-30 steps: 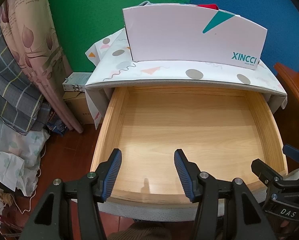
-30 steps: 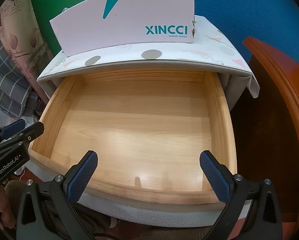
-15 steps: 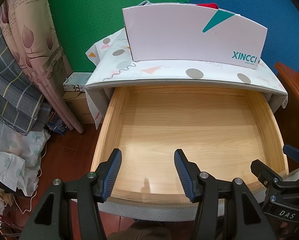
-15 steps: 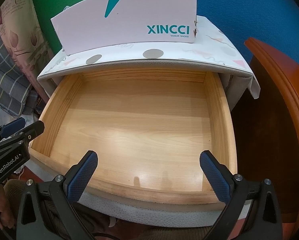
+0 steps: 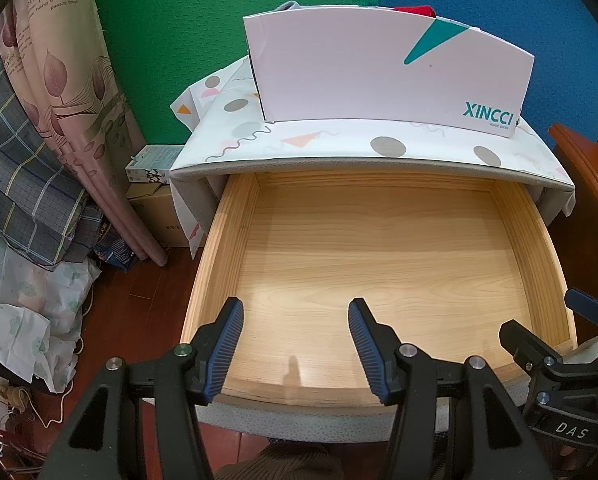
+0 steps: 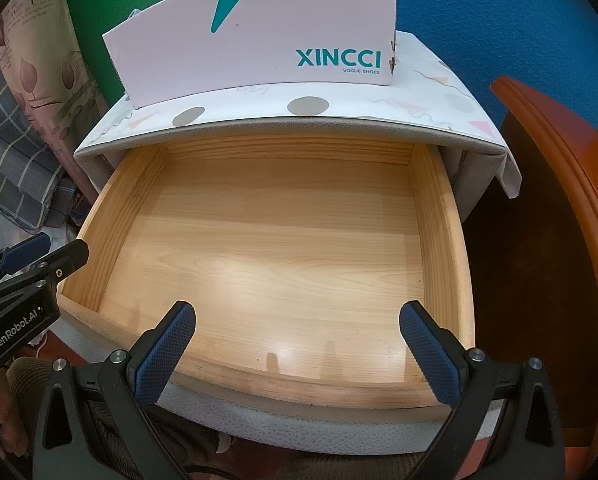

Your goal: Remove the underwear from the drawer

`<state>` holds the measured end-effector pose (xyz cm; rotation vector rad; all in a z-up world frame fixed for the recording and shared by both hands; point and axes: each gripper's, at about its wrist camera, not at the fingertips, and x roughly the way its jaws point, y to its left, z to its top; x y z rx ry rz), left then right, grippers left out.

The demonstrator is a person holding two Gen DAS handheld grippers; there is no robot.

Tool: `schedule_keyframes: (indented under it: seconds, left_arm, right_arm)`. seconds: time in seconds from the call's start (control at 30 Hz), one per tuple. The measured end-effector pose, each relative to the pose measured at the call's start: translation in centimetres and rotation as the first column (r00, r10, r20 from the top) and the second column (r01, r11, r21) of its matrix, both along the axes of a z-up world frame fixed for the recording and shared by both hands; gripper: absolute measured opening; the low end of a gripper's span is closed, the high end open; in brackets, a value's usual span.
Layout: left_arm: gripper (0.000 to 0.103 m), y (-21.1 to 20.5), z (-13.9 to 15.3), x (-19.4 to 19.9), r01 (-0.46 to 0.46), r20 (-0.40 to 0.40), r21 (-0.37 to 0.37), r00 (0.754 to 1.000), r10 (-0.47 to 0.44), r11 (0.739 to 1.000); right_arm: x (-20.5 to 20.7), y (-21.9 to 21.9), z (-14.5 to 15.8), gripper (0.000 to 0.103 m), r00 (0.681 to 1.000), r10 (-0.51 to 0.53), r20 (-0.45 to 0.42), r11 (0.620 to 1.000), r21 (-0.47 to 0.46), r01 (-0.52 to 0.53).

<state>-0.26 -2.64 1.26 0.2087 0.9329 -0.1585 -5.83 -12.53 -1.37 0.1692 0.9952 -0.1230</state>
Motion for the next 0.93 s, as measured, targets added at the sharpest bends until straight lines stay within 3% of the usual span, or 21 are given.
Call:
schedule_keyframes:
  seconds: [0.93]
  left_arm:
    - [0.056, 0.12, 0.17, -0.26, 0.011, 0.004, -0.001, 1.000, -0.011, 1.000]
  right_arm:
    - [-0.02, 0.07, -0.02, 0.101, 1.000, 0.006, -0.001, 1.000, -0.001, -0.006]
